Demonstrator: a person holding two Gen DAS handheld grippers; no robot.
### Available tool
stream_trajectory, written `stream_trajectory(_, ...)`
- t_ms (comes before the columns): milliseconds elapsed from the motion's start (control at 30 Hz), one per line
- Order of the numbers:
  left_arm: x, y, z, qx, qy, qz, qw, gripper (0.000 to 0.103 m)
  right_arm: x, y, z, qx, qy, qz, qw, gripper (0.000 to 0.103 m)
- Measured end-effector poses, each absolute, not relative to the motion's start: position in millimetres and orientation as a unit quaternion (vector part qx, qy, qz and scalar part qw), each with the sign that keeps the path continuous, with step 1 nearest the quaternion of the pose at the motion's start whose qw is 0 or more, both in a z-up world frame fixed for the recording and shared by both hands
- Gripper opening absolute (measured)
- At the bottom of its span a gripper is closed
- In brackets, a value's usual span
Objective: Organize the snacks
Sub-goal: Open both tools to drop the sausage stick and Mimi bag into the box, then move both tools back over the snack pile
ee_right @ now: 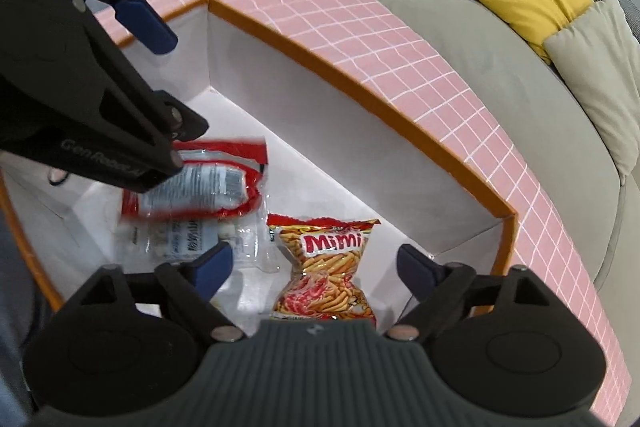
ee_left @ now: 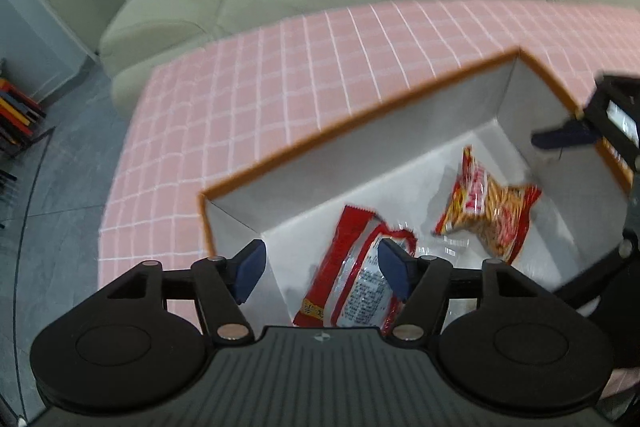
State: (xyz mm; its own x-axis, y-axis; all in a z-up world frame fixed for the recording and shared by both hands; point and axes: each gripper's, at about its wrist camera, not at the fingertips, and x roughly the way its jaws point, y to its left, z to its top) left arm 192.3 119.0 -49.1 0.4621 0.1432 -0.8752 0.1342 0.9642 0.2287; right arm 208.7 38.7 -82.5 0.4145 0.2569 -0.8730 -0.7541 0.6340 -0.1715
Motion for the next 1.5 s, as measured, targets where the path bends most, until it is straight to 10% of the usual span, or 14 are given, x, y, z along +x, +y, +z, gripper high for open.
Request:
stream_trajectory(800, 100, 55, 50, 0.043, 0.294, 0.020, 0.955, 0.074, 113, -71, 20, -0.107, 0.349, 0.260, 0.894, 0.094)
stream_trajectory(1500, 68, -43, -37, 0.021, 0.321, -0.093, 0.942, 0.079, 25, -214, -60, -0.045, 0.363, 0.075, 0.928, 0.099)
